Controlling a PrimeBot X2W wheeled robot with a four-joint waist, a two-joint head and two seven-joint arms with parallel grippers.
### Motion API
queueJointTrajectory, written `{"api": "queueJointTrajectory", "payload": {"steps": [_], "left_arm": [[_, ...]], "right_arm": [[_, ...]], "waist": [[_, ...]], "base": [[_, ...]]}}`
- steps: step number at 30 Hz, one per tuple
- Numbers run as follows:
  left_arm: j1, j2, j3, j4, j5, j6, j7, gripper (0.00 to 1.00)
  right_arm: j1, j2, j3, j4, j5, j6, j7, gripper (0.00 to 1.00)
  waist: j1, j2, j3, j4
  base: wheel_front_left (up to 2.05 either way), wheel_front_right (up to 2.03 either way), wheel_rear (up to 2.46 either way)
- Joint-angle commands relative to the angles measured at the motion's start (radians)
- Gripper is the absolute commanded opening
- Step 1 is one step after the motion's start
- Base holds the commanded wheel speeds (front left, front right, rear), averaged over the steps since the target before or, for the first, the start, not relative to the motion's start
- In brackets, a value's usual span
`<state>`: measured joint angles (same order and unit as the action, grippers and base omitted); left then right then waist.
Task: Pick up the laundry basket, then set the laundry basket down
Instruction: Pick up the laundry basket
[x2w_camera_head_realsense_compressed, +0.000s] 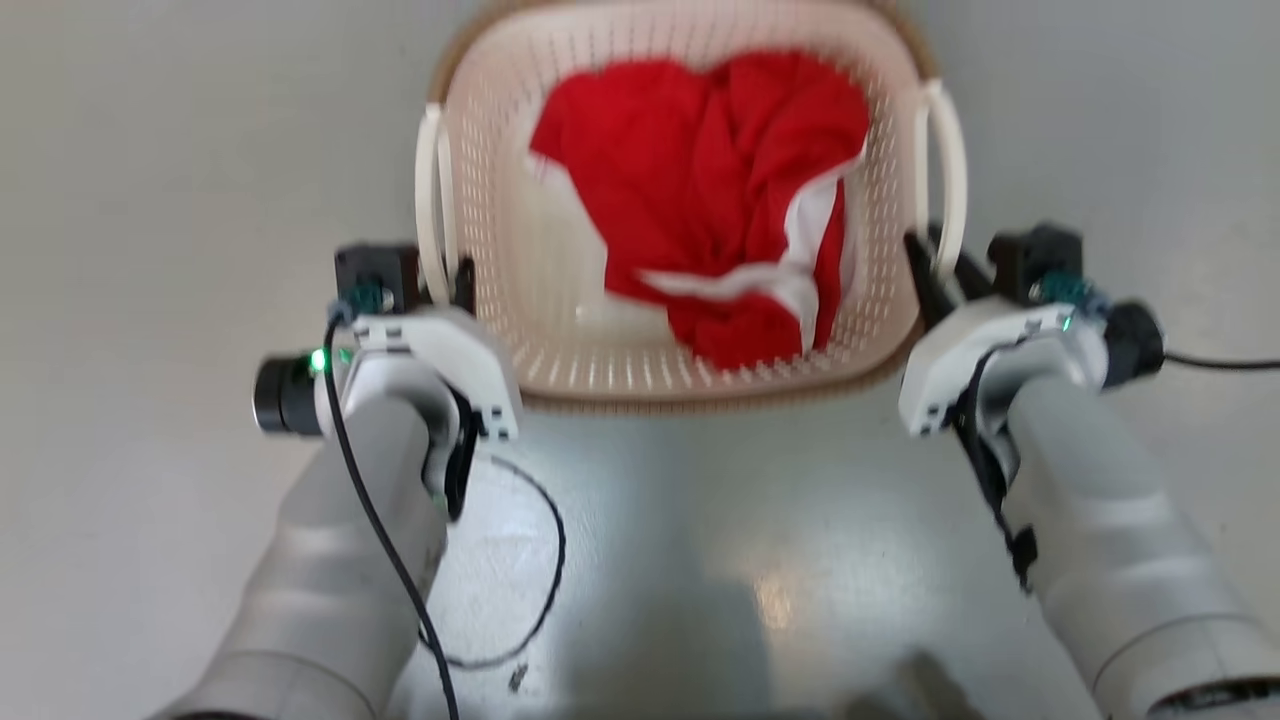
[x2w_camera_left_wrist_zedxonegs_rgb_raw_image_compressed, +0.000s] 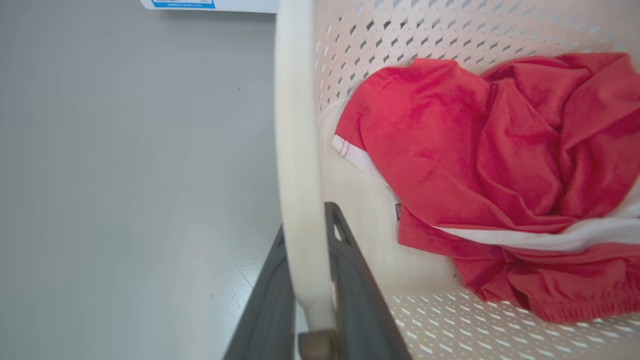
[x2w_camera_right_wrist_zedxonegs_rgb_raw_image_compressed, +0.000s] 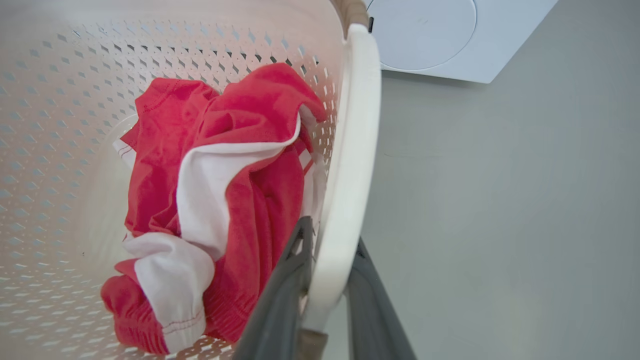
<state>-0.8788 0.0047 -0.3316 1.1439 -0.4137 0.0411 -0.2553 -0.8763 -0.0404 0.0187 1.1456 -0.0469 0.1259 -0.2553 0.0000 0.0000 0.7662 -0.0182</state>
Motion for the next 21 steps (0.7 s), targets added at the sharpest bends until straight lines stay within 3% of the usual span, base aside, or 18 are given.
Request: {"api": "queueJointTrajectory", "payload": {"steps": [1, 10, 21], "left_arm": [[0.042, 0.046, 0.009, -0.001, -0.004, 0.002, -0.006, 0.0], [0.175, 0.046, -0.012, 0.063, -0.058, 0.016, -0.006, 0.0], [0.341, 0.046, -0.057, 0.092, -0.113, 0.014, -0.006, 0.0]], "right_arm": [[0.056, -0.01, 0.027, 0.0, 0.007, 0.005, -0.006, 0.0], [0.17, -0.01, 0.201, 0.049, 0.145, 0.005, 0.003, 0.0], [0.307, -0.01, 0.421, -0.002, 0.302, 0.005, 0.107, 0.0]], "waist": [[0.0, 0.0, -0.06, -0.007], [0.0, 0.0, -0.267, -0.047], [0.0, 0.0, -0.479, -0.111]], "base": [[0.0, 0.0, 0.0], [0.0, 0.0, 0.0], [0.0, 0.0, 0.0]]}}
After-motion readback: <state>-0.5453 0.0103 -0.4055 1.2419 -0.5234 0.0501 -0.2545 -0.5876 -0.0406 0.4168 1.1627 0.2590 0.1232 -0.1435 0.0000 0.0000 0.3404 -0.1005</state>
